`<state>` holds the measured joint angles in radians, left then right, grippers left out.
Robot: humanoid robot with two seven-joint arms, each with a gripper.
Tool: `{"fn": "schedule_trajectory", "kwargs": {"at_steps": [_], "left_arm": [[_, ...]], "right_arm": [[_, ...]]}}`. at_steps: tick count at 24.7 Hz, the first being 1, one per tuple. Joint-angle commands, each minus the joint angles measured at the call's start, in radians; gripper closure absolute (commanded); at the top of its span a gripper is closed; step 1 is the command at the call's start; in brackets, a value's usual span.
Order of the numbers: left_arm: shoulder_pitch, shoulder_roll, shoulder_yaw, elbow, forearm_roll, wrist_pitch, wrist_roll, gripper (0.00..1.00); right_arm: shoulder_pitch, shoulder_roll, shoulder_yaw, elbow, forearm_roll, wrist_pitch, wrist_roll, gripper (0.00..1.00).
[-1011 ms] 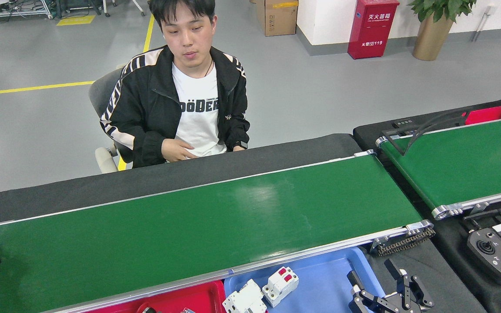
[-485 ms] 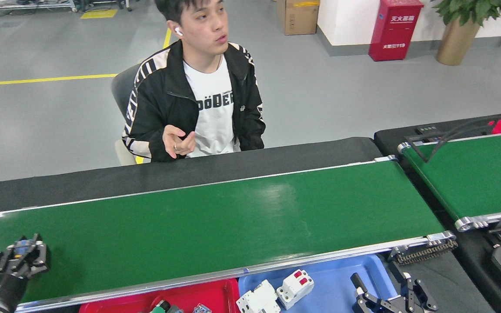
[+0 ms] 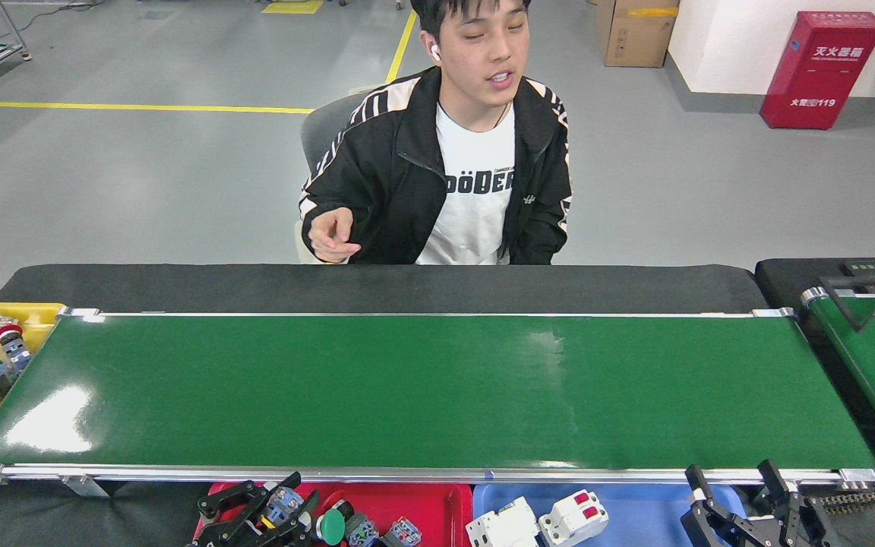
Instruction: Pick switch part from conveyor to tray
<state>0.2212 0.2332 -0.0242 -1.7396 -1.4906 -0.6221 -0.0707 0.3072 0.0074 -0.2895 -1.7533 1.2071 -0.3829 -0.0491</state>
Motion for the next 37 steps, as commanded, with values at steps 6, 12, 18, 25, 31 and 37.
{"fn": "schedule_trajectory", "kwargs": {"at_steps": [6, 12, 18, 25, 31, 37], "left_arm": [[-0.005, -0.020, 0.023, -0.012, 0.006, -0.004, 0.048, 0.00], [-0.002, -0.175, 0.239, -0.012, 0.009, 0.001, 0.043, 0.00], [0.024, -0.196, 0.362, -0.015, -0.003, 0.179, 0.045, 0.00], [0.099, -0.265, 0.345, -0.037, -0.088, 0.248, 0.069, 0.00], [0.099, -0.291, 0.348, -0.038, -0.082, 0.249, 0.031, 0.00], [0.096, -0.293, 0.322, -0.038, -0.077, 0.240, 0.035, 0.00]], "right_arm": [[-0.007, 0.005, -0.007, -0.015, -0.026, 0.006, 0.044, 0.03], [-0.005, 0.037, -0.005, -0.015, -0.024, 0.006, 0.008, 0.06], [-0.005, 0.039, -0.005, -0.017, -0.023, 0.007, -0.011, 0.06], [0.003, 0.031, -0.005, -0.017, -0.020, 0.006, 0.015, 0.07], [0.064, 0.016, -0.016, -0.020, -0.020, -0.004, 0.003, 0.06], [0.063, -0.014, -0.165, -0.020, -0.021, -0.005, 0.003, 0.04]]}}
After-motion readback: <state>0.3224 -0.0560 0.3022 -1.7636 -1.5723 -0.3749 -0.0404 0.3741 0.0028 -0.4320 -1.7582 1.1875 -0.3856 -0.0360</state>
